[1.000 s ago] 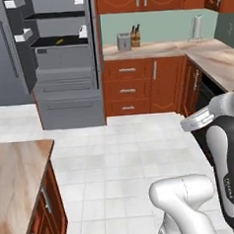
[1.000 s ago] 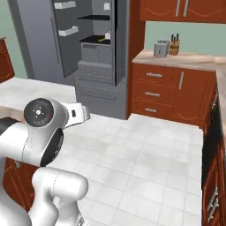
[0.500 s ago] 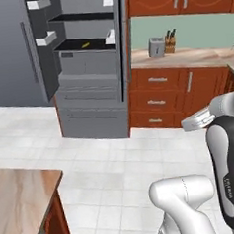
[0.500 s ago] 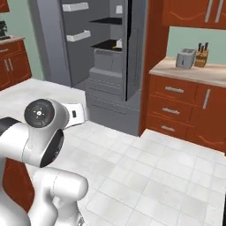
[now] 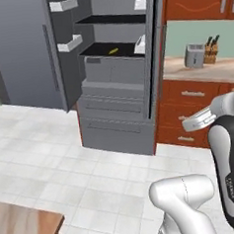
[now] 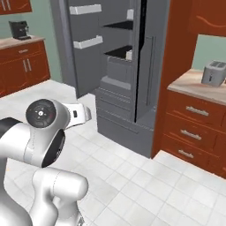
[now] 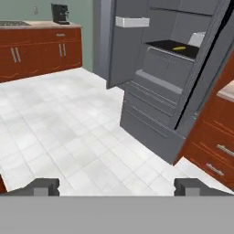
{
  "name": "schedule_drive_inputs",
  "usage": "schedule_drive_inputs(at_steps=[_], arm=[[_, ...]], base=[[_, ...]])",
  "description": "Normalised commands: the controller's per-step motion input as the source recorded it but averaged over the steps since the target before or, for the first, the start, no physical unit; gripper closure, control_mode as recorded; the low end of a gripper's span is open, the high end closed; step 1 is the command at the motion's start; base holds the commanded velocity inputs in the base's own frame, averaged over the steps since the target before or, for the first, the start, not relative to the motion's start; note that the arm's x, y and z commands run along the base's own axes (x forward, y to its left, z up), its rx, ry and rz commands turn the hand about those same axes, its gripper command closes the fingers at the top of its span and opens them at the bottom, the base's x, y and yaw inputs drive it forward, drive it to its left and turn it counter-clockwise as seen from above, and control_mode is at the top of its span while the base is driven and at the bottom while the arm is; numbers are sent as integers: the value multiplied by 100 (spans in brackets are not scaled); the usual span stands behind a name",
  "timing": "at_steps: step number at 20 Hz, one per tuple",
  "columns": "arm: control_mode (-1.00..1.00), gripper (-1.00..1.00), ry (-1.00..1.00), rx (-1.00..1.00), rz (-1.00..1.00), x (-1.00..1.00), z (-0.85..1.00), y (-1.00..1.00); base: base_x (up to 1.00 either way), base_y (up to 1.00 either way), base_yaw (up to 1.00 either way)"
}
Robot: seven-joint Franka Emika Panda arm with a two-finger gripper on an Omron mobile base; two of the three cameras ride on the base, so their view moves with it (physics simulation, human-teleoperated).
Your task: Retrieve the peach and banana from the fridge and place them into the bowl on the dining table.
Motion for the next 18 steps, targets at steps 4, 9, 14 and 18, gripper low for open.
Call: schedule_drive_inputs(at_steps=[4,9,14,18], arm=[[100,-100,0,0,0,0,0,0],[100,-100,0,0,0,0,0,0],[100,-100,0,0,0,0,0,0],[100,-100,0,0,0,0,0,0]], base=[[93,24,12],[67,65,-8],[59,65,-26],[61,6,-22]])
